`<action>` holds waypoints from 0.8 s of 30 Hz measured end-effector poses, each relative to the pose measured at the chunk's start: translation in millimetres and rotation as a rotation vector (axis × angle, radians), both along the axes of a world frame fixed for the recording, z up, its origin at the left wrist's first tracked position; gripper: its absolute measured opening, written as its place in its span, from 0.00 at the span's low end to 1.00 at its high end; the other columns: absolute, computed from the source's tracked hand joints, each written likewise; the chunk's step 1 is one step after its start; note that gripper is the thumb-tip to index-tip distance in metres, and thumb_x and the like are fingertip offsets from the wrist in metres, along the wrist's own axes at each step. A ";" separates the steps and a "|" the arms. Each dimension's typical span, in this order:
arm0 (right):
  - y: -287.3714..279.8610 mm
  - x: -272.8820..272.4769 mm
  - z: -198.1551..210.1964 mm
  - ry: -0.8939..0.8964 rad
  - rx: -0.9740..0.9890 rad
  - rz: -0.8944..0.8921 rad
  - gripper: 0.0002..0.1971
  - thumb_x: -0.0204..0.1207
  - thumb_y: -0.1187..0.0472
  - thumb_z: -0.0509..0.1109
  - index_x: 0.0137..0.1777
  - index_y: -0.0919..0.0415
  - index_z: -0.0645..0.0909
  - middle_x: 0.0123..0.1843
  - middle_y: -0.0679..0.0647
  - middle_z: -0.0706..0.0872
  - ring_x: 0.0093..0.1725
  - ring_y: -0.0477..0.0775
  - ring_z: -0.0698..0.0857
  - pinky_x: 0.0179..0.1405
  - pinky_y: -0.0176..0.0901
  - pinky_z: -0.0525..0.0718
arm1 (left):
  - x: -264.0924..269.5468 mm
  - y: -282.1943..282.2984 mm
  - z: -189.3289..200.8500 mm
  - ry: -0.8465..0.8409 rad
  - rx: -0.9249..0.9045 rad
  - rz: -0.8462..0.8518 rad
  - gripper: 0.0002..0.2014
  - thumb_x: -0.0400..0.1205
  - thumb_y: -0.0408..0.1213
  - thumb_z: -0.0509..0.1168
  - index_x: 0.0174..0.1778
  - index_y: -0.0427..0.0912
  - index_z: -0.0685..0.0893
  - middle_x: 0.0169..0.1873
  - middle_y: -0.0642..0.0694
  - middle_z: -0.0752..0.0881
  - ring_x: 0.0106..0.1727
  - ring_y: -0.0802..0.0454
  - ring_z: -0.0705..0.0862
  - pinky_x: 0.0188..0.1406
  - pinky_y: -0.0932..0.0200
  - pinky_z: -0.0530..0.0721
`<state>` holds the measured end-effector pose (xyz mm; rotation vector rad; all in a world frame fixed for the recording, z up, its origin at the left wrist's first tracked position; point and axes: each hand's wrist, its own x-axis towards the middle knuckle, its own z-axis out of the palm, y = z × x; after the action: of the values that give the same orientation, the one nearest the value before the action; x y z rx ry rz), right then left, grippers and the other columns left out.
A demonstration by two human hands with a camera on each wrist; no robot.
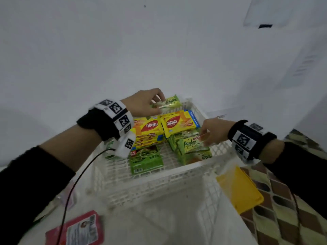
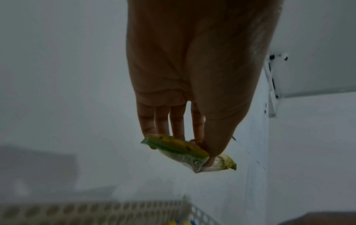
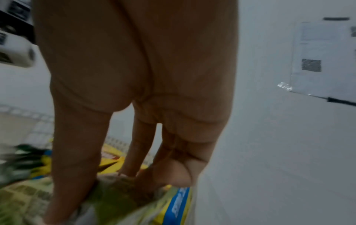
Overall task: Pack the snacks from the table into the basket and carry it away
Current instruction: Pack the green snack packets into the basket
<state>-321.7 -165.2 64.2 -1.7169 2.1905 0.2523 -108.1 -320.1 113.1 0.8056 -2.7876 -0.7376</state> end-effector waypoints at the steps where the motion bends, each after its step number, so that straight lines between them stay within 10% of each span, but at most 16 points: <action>1: 1.9 1.4 -5.8 0.033 0.036 0.022 0.21 0.73 0.55 0.77 0.65 0.60 0.83 0.59 0.53 0.87 0.49 0.51 0.85 0.38 0.30 0.81 | -12.9 2.0 -10.5 -0.036 0.016 -0.029 0.18 0.81 0.43 0.69 0.65 0.48 0.75 0.57 0.53 0.78 0.56 0.53 0.80 0.49 0.56 0.82; 6: 7.3 13.0 -25.0 0.146 0.131 0.087 0.12 0.75 0.66 0.72 0.56 0.58 0.75 0.54 0.57 0.80 0.46 0.53 0.74 0.19 0.29 0.69 | -57.6 5.9 -50.6 -0.141 0.062 -0.122 0.17 0.80 0.41 0.68 0.63 0.46 0.74 0.61 0.48 0.78 0.55 0.50 0.80 0.47 0.58 0.75; 11: -2.3 21.7 -29.6 0.206 0.224 0.080 0.06 0.77 0.66 0.69 0.52 0.56 0.79 0.46 0.57 0.83 0.39 0.52 0.80 0.25 0.29 0.77 | -72.7 8.2 -67.8 -0.158 0.093 -0.172 0.16 0.80 0.40 0.69 0.62 0.45 0.75 0.58 0.47 0.79 0.56 0.46 0.82 0.48 0.58 0.75; 18: 15.5 9.7 -15.7 0.065 0.087 -0.007 0.15 0.80 0.58 0.68 0.64 0.61 0.83 0.63 0.56 0.85 0.63 0.57 0.82 0.58 0.42 0.78 | -70.8 12.5 -86.9 -0.202 0.171 -0.251 0.15 0.79 0.47 0.71 0.58 0.50 0.75 0.61 0.49 0.79 0.58 0.48 0.83 0.55 0.52 0.82; 24: 59.0 10.2 -7.7 -0.189 -0.092 -0.110 0.20 0.77 0.72 0.59 0.57 0.53 0.88 0.57 0.49 0.88 0.48 0.43 0.82 0.46 0.32 0.74 | -79.9 38.0 -108.2 -0.260 0.313 -0.399 0.20 0.79 0.52 0.69 0.64 0.53 0.74 0.61 0.52 0.81 0.58 0.55 0.83 0.60 0.57 0.82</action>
<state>-311.5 -106.2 56.5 -1.5888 2.1770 -0.0373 -188.0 -282.1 4.9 0.4061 -3.1601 -1.2393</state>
